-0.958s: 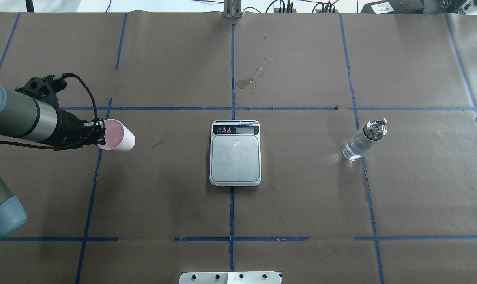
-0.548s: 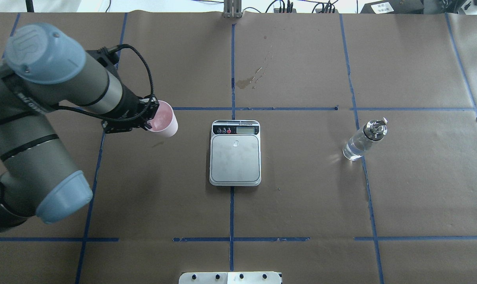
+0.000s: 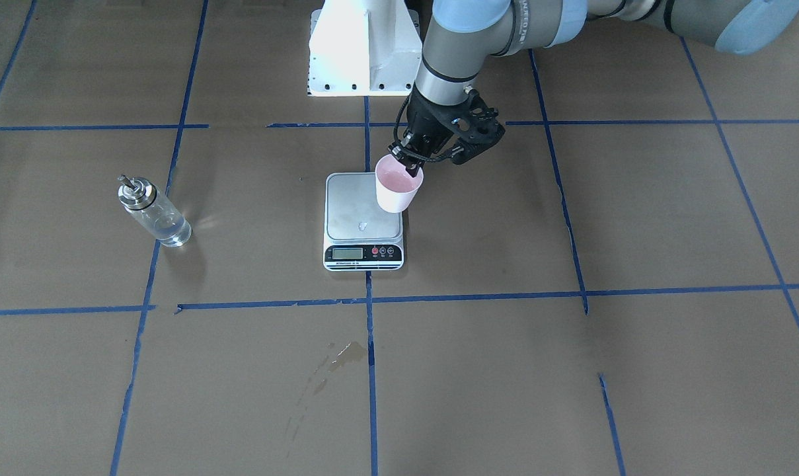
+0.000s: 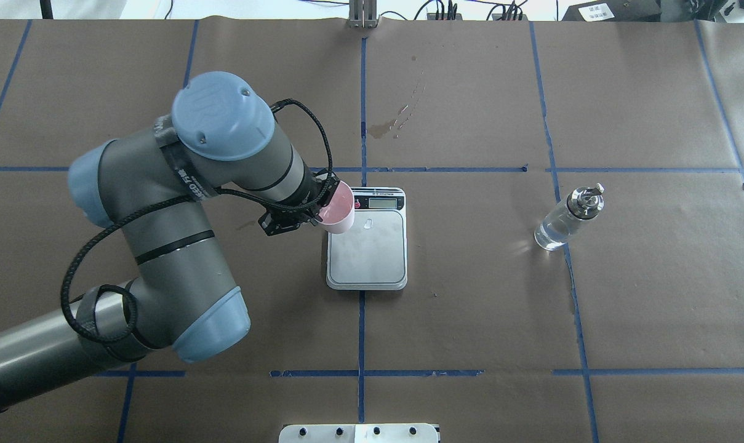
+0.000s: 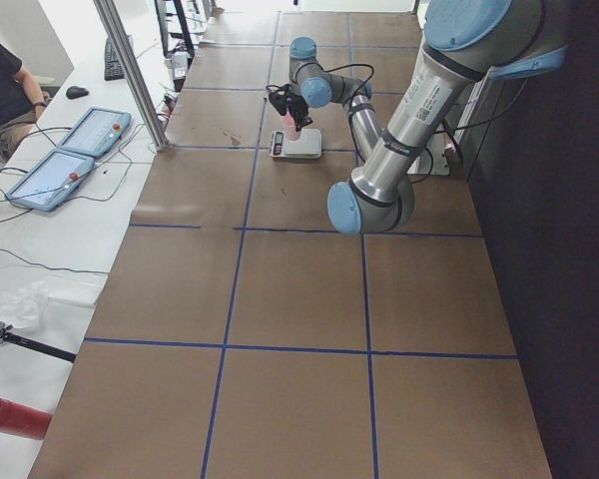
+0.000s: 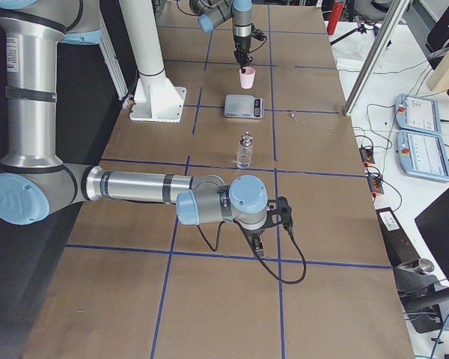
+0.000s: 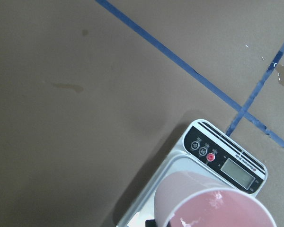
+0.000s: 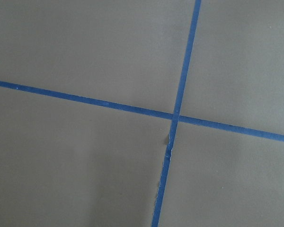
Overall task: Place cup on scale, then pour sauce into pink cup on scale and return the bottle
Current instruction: 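Lift the pink cup with the left gripper and carry it onto the scale, then lower the pink cup onto the scale and open the left gripper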
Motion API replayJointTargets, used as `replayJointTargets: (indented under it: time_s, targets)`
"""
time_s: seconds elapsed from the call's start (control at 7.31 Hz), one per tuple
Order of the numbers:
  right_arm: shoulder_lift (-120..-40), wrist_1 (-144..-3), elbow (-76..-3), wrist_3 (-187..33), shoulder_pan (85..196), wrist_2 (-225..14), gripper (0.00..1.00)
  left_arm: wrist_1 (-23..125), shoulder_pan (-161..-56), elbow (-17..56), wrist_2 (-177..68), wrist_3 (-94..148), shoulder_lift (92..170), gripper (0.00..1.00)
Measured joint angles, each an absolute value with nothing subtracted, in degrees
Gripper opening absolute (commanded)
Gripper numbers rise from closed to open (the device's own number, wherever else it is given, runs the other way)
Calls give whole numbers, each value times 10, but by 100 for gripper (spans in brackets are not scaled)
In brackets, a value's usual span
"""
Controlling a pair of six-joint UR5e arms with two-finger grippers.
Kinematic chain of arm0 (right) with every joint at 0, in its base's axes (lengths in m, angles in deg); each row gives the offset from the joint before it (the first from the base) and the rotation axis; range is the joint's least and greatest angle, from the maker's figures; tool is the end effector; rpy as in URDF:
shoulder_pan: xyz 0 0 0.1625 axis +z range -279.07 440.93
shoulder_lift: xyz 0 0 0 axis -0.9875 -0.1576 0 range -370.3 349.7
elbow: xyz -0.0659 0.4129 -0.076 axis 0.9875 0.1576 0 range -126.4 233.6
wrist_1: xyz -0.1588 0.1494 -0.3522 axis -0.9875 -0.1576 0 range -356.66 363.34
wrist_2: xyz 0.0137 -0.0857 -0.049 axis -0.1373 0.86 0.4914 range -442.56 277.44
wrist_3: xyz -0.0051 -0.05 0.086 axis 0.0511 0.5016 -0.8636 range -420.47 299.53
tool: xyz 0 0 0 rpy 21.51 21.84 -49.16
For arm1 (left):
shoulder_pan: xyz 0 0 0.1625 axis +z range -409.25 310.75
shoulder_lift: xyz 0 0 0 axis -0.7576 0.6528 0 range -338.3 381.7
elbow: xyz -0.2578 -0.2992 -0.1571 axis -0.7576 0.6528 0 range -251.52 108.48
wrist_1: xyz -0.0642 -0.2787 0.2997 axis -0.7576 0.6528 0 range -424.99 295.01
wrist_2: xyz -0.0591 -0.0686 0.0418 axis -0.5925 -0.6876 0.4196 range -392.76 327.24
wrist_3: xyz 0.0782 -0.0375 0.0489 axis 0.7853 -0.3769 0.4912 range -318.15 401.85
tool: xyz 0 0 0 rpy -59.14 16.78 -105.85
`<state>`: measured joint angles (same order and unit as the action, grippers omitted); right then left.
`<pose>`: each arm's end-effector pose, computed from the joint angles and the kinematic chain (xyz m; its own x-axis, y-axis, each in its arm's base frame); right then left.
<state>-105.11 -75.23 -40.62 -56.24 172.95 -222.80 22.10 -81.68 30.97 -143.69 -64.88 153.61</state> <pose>0.0731 -0.4642 0.6339 0.6451 -0.1942 0.7390 0.0131 0.9698 0.2434 0.4938 -0.4296 0.1397 0.4271 -0.5898 -0.6854 0.4049 0.8025 -0.4382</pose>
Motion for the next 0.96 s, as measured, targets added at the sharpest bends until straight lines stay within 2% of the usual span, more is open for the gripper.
replayJointTargets:
  time_s: [0.41,0.96]
  targets:
    - [-1050,-752,-406,-563,1730,-2228,100,231,-803,258,-1425,-661,1575,0]
    - [-1049,-752,-406,-563,1730,-2226,100,247,-776,240,-1424,-661,1578,0]
